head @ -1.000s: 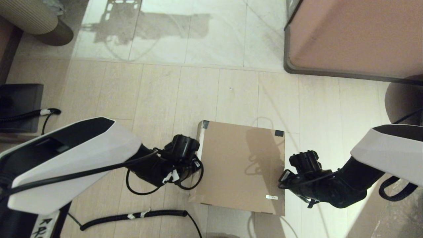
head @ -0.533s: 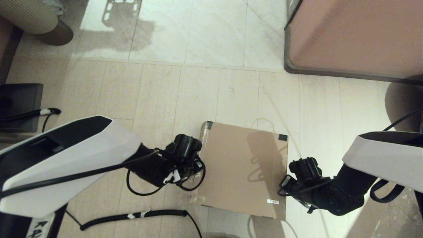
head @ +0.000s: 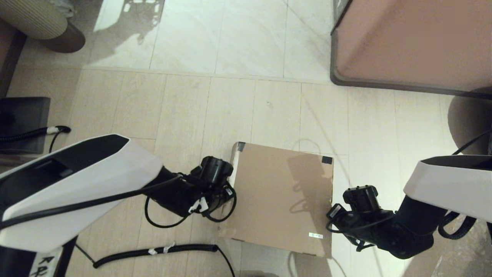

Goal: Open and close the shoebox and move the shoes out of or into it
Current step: Open the shoe box

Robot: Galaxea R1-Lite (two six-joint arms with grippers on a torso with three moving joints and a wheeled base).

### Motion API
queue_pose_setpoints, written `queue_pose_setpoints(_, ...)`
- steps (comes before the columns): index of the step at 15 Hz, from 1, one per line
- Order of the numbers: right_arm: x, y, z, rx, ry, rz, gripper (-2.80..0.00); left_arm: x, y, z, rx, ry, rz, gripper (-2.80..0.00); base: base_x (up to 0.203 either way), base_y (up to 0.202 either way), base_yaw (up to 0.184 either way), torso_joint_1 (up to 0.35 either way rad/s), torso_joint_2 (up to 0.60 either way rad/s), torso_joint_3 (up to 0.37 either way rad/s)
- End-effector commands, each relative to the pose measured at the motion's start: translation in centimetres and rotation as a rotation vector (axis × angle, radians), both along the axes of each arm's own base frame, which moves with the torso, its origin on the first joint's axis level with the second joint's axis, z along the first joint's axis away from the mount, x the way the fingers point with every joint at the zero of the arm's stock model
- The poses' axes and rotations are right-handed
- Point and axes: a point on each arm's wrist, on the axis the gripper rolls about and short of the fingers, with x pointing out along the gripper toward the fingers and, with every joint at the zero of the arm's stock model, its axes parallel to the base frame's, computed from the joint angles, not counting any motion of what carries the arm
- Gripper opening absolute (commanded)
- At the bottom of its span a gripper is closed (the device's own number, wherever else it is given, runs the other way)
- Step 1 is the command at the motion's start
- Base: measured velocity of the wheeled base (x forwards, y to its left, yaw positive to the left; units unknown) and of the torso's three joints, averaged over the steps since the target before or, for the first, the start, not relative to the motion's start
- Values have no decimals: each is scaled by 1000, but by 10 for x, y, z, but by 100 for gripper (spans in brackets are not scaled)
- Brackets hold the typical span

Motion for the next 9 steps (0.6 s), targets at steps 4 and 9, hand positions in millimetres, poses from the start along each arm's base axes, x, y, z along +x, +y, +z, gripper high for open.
queue_pose_setpoints(4, -5, -5, 32, 219, 22, -24, -280, -3, 0, 16, -23, -25, -2, -280, 0, 0, 0, 0, 0, 0)
queue_pose_setpoints(9, -14, -31, 66, 437, 136, -47, -280, -10, 4, 41, -69, -38, 27, -280, 0, 0, 0, 0, 0, 0)
